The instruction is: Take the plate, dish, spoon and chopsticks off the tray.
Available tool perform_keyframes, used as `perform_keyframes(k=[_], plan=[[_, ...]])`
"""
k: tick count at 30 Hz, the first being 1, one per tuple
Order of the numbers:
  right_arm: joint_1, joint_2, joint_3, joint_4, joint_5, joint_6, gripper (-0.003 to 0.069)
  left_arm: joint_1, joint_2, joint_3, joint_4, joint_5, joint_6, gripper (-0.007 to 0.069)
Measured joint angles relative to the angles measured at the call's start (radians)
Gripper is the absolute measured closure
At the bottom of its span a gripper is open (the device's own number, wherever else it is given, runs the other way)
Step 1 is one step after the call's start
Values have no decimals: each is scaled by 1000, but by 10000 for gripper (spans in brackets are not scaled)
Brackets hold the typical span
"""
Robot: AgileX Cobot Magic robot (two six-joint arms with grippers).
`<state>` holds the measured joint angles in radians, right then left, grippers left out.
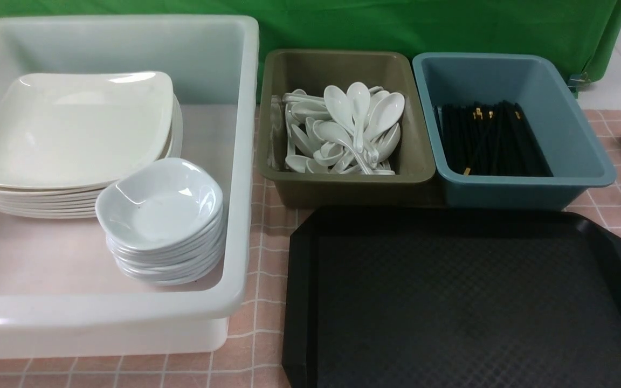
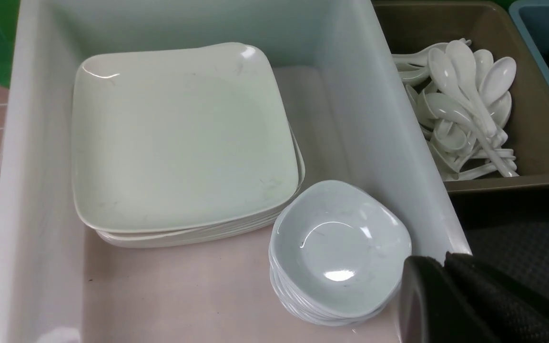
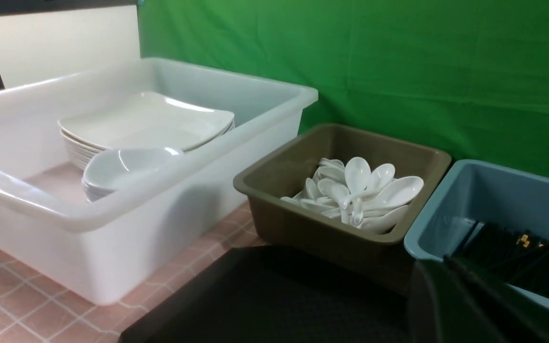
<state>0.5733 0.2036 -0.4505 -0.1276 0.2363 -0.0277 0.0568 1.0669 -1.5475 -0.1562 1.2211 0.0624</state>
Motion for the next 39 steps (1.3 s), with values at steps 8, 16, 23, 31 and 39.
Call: perform_keyframes(k=[8,16,23,31,39], plan=[[0,0,0,0,-1,1,600,0,0,0,0,0,5,605],[0,0,1,0,-1,1,572,0,0,0,0,0,5,605],[-92,-77,134,0,-12,1,552,0,0,0,0,0,5,605],[-381,-188,364,0,-9,1,536,0,0,0,0,0,5,605],[-552,-188,431,-4,-17,1,527,0,-1,85,-48,1,17,605]])
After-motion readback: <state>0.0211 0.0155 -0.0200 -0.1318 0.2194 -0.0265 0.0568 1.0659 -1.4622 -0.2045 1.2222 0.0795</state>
